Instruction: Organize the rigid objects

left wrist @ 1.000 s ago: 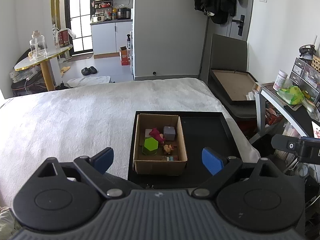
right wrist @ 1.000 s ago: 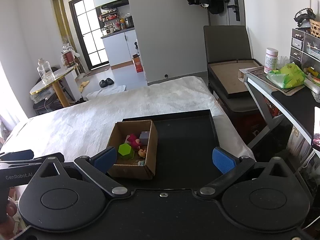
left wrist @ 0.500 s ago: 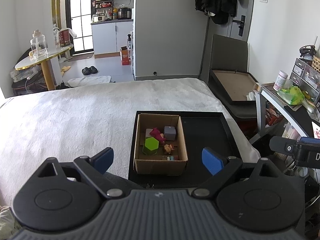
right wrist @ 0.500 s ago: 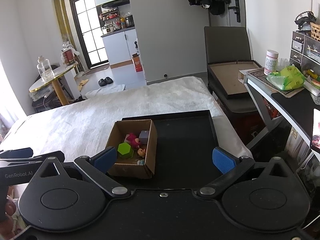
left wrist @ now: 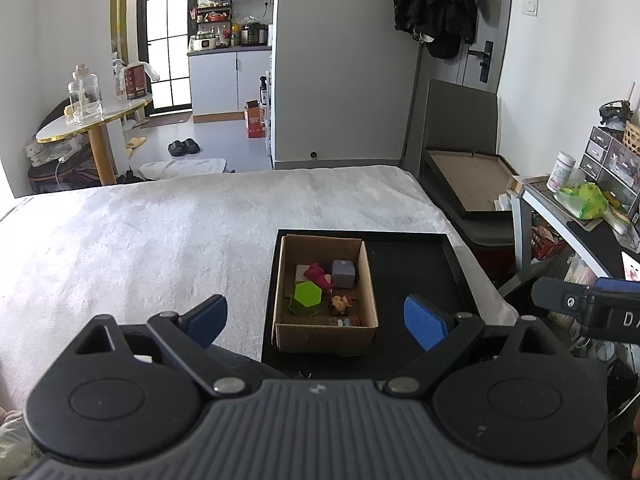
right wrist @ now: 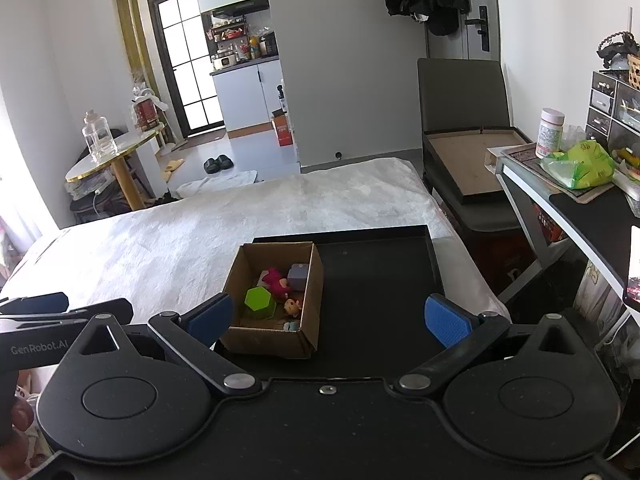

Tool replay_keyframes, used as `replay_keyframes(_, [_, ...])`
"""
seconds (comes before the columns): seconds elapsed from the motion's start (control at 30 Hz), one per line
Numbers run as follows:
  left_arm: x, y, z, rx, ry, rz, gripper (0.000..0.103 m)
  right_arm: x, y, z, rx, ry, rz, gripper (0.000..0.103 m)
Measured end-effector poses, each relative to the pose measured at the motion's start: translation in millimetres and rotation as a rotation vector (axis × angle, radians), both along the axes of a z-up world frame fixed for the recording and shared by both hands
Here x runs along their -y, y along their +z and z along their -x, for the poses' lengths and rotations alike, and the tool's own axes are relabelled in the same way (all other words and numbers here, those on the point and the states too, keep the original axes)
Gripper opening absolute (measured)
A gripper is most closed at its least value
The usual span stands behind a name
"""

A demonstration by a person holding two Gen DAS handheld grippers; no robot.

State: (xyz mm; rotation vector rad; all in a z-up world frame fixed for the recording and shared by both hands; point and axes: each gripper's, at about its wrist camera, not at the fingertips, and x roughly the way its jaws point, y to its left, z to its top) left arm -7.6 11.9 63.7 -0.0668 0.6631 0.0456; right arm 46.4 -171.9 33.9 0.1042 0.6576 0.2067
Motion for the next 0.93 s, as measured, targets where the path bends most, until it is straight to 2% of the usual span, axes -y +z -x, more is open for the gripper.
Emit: replay_keyframes(0.93, [-3,1,1,-0.013,0.006,-0.006,0.094,-15,-3,0,-0.019,0.028,0.011,0.103])
